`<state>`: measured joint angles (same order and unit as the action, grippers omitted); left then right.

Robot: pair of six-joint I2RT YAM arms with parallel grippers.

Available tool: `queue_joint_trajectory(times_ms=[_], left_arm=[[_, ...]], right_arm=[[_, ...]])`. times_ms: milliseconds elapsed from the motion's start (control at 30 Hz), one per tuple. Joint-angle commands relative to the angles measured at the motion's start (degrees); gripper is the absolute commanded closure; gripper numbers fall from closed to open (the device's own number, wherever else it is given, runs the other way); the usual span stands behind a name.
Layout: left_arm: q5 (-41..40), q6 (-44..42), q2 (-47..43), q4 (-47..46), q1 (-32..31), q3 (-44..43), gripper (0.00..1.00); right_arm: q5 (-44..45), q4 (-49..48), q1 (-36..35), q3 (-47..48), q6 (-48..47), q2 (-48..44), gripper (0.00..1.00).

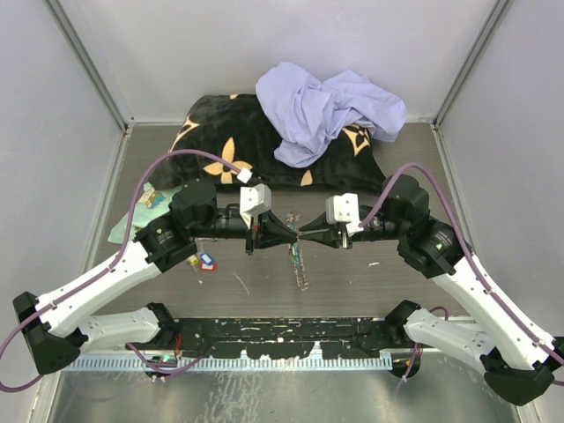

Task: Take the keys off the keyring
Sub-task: Remove the key from the keyring.

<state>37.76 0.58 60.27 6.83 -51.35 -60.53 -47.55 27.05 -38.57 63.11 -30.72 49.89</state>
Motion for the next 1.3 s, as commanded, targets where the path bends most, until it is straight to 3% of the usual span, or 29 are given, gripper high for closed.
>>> queue_joint_trajectory(times_ms=[0, 400, 633, 933, 1267], left_arm=[[0.7, 0.5, -2.2, -4.3, -0.1, -1.4, 1.0], [1.5, 0.5, -2.3, -4.9, -0.2, -0.9, 1.0], [1.2, 0.7, -2.4, -5.6, -0.2, -0.4, 1.0], [1.5, 1.1, -2.4, -6.4, -0.1, -0.3, 1.0], [1.8, 1.4, -2.4, -7.0, -0.2, 0.0, 1.0]], right_arm=[[-0.2, -0.5, -0.1, 2.7, -0.4, -0.3, 0.75], [-3.8, 6.3, 0.1, 6.1, -6.1, -0.6, 0.68], [-6.7, 16.3, 0.1, 5.6, -14.4, -0.5, 0.78], [-1.5, 13.0, 0.1, 3.8, -11.9, 1.1, 0.82], [1.7, 8.2, 0.1, 3.4, -7.5, 1.6, 0.72]])
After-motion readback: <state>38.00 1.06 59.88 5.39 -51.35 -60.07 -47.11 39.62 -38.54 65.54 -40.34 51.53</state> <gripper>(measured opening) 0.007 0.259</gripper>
